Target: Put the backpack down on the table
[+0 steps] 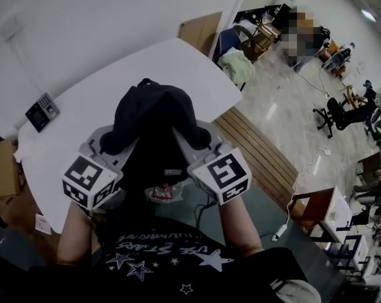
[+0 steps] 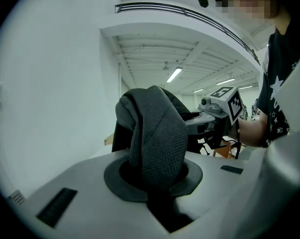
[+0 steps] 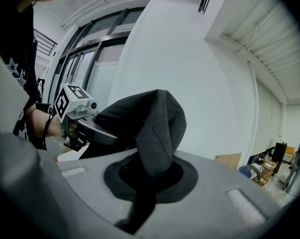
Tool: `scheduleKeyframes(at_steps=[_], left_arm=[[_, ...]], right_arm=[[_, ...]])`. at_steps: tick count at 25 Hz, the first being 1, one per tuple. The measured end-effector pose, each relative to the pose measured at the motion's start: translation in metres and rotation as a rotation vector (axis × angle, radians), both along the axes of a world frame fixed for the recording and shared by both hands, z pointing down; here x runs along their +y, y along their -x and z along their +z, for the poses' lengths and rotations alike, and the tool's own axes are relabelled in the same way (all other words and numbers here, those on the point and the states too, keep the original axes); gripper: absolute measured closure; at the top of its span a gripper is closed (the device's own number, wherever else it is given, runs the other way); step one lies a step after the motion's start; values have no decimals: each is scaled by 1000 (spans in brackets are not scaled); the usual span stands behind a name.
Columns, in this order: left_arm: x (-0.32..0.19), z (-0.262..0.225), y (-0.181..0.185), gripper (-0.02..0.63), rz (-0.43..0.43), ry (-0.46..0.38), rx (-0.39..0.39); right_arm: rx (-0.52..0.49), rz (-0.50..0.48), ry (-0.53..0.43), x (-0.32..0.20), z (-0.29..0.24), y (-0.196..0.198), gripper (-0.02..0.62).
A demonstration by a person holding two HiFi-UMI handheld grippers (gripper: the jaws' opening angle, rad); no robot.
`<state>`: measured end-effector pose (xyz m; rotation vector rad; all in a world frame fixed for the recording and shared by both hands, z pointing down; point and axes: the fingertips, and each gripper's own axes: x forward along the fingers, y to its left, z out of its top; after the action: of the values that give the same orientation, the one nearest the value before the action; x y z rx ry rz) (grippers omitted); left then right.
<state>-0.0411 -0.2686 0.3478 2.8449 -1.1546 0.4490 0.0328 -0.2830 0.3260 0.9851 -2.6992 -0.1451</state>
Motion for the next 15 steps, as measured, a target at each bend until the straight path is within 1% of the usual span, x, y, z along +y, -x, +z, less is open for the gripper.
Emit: scheduleKeyframes(at_steps=[6, 12, 15], left_arm=[[-52, 1, 24, 551, 36, 1, 11], [-87, -4, 31, 551, 80, 13, 22], [-103, -10, 36, 551, 90, -1, 20]], right_arm=[[34, 24, -19, -50, -2, 25, 578], [61, 33, -12, -85, -8, 34, 577], [56, 29, -13, -100, -13, 38, 577]])
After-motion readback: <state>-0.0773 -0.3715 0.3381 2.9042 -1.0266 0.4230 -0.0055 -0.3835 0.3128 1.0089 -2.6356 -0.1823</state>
